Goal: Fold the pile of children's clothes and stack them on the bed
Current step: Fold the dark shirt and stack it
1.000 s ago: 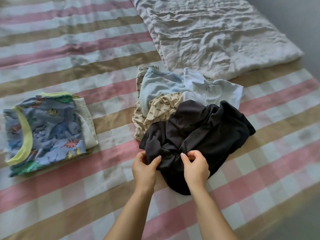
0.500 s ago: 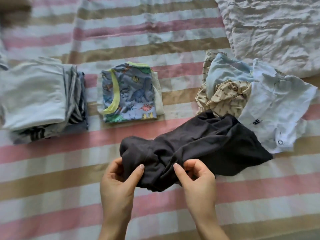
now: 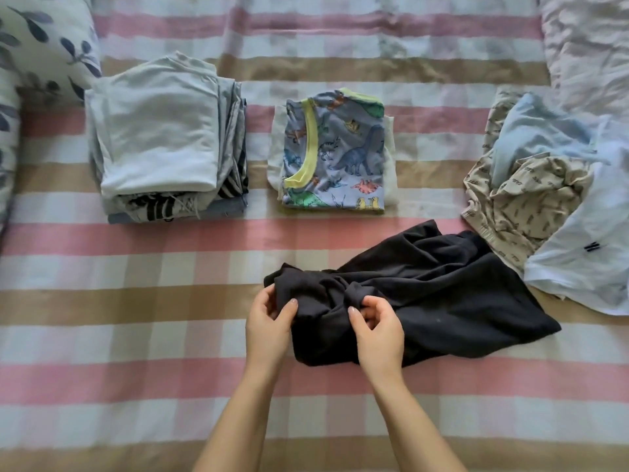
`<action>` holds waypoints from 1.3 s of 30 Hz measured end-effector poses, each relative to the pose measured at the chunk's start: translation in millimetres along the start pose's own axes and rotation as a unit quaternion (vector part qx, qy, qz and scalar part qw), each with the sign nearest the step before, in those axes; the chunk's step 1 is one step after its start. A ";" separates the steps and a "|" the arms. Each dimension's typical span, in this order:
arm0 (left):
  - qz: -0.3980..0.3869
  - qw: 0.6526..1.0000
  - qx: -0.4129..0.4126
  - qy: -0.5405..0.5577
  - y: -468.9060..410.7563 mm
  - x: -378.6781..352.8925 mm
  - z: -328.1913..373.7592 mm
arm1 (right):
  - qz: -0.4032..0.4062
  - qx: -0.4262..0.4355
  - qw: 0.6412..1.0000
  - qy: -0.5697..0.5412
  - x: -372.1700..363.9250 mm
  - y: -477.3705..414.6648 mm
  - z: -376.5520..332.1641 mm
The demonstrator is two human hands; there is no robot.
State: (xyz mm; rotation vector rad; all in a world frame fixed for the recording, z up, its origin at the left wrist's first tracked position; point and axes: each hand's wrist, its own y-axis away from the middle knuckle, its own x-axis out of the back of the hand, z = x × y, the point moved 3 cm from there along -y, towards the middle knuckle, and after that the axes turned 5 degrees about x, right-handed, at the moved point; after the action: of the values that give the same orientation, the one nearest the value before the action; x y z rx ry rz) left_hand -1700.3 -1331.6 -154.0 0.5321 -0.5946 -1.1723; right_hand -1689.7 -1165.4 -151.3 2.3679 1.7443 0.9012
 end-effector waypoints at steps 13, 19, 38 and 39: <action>-0.193 0.980 0.040 0.007 -50.3 -32.8 14.6 | 0.008 -0.018 0.997 0.074 -10.2 -45.8 7.0; -0.085 0.960 -0.203 -0.173 -49.0 9.7 22.3 | 0.072 0.217 0.965 0.132 1.0 11.9 -0.7; -0.179 0.841 -0.341 -0.381 -67.5 -9.4 37.8 | -0.039 0.087 0.982 0.161 1.2 -10.2 24.6; -0.204 0.857 -0.320 -0.349 -63.3 -9.3 44.1 | -0.038 0.091 0.989 0.108 12.1 -11.0 17.8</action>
State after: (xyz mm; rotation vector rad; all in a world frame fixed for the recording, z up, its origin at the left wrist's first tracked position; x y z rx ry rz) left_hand -1776.0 -1345.2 -165.2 -0.3957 -0.6616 -1.8885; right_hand -1688.1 -1145.7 -165.2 2.3669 2.0660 1.0655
